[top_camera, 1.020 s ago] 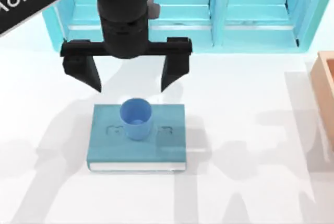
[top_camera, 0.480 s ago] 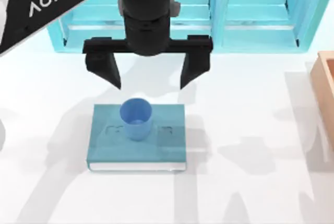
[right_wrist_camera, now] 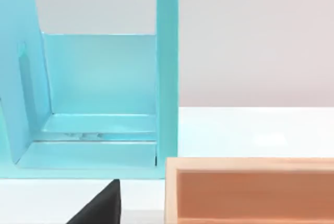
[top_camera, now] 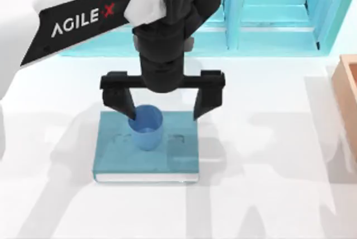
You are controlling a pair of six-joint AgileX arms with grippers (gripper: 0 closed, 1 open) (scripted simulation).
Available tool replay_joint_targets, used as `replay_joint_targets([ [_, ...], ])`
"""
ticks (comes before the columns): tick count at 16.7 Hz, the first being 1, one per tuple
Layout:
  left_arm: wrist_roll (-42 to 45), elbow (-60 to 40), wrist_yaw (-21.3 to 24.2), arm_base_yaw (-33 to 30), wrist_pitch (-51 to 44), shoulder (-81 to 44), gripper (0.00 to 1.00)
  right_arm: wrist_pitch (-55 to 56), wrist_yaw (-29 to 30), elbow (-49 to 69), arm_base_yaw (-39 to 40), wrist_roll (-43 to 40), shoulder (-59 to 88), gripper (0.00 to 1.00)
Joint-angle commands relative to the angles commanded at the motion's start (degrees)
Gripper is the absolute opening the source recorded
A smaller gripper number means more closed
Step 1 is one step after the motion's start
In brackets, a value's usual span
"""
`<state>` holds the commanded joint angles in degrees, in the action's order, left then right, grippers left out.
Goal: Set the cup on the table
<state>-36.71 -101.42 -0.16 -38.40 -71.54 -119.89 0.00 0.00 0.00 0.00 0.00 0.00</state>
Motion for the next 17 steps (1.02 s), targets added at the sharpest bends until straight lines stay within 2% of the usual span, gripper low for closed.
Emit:
replay_joint_targets([
  [3, -0.02, 6.03, 0.0, -0.02, 6.13, -0.22, 1.0, 0.0, 0.0, 0.0, 0.0, 0.0, 0.0, 1.0],
  [8, -0.02, 7.07, 0.0, -0.02, 7.18, -0.25, 1.0, 0.0, 0.0, 0.0, 0.0, 0.0, 0.0, 1.0],
  [17, -0.02, 7.07, 0.0, -0.02, 7.18, -0.25, 0.32, 0.0, 0.0, 0.0, 0.0, 0.0, 0.0, 1.0],
])
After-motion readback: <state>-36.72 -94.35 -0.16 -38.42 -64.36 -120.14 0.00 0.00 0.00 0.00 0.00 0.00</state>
